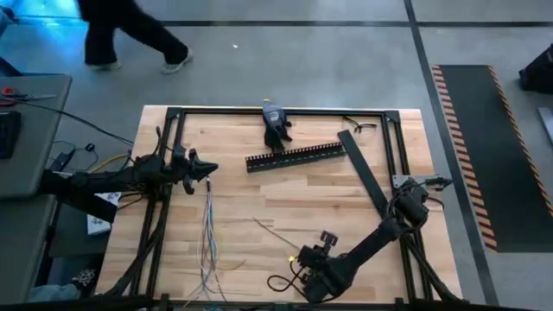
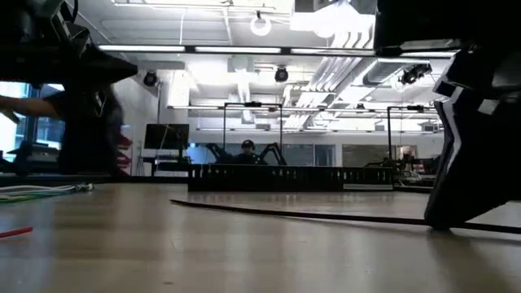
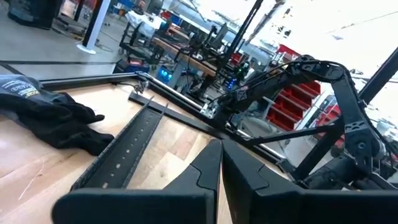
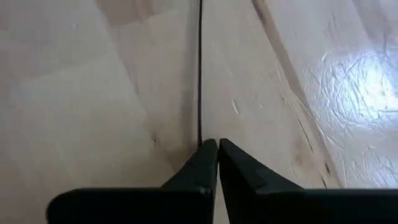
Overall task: Ziptie cables
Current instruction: Move the black zip tie to the bottom center of the table, then move the colored loose cables to the bottom center of the table
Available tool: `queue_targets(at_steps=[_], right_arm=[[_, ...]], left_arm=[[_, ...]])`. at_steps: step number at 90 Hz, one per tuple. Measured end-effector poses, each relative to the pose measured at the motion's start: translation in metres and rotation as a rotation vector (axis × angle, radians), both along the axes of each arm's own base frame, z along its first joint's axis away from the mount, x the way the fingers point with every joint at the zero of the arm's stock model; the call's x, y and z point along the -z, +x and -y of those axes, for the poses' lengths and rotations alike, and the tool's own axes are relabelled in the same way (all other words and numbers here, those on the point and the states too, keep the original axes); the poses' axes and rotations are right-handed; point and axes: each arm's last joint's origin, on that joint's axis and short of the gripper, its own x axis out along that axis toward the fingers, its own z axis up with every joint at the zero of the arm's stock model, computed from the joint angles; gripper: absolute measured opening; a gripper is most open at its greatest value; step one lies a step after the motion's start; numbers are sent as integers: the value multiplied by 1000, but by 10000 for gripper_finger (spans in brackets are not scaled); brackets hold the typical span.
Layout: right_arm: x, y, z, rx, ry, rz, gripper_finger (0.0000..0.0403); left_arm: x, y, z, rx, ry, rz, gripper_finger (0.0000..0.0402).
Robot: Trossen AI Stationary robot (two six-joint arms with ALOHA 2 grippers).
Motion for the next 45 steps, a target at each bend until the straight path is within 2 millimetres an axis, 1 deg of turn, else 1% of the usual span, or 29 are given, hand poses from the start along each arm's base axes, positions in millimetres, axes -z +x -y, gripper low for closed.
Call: queue_targets(at_steps=[15,26,34,40,45], right_arm=[[-6,1,-2,-28,-8,-12,0],[-15,2,-3,-63,-14,-10,0],[-26,-1,0,-63,-42,4,0],[-38,-6,5,-46,-89,7,0],[-52,-13,12,-26,-130,6,1]], left_arm=[[0,0,0,0,1,0,0],[0,0,0,0,1,0,0],[0,0,0,0,3,-1,0],[0,0,0,-2,3,0,0],[0,0,0,-3,3,0,0]])
